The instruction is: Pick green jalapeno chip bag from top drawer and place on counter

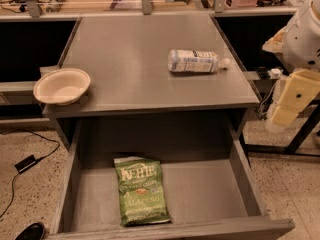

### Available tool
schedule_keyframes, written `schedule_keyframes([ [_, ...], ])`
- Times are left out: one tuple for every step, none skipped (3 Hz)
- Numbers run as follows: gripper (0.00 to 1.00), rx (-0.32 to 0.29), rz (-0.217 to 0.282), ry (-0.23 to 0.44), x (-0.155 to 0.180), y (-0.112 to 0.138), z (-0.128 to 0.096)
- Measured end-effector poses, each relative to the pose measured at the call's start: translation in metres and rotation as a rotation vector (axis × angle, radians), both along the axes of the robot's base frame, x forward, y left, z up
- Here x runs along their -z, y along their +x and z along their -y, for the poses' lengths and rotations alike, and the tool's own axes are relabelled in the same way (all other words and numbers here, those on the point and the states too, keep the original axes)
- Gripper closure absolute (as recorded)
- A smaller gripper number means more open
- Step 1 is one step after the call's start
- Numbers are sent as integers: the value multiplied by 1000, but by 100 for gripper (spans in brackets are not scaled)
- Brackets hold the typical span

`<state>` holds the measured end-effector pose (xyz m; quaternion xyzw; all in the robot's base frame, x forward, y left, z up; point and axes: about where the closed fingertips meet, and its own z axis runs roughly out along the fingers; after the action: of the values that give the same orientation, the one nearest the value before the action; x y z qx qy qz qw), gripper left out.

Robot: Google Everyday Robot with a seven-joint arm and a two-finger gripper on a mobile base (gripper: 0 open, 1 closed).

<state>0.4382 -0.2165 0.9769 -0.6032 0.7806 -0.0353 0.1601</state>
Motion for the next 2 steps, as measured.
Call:
schedule_keyframes([
  [0,-1,3,-1,0,0,0],
  [0,-22,-43,-58,36,0,-5],
])
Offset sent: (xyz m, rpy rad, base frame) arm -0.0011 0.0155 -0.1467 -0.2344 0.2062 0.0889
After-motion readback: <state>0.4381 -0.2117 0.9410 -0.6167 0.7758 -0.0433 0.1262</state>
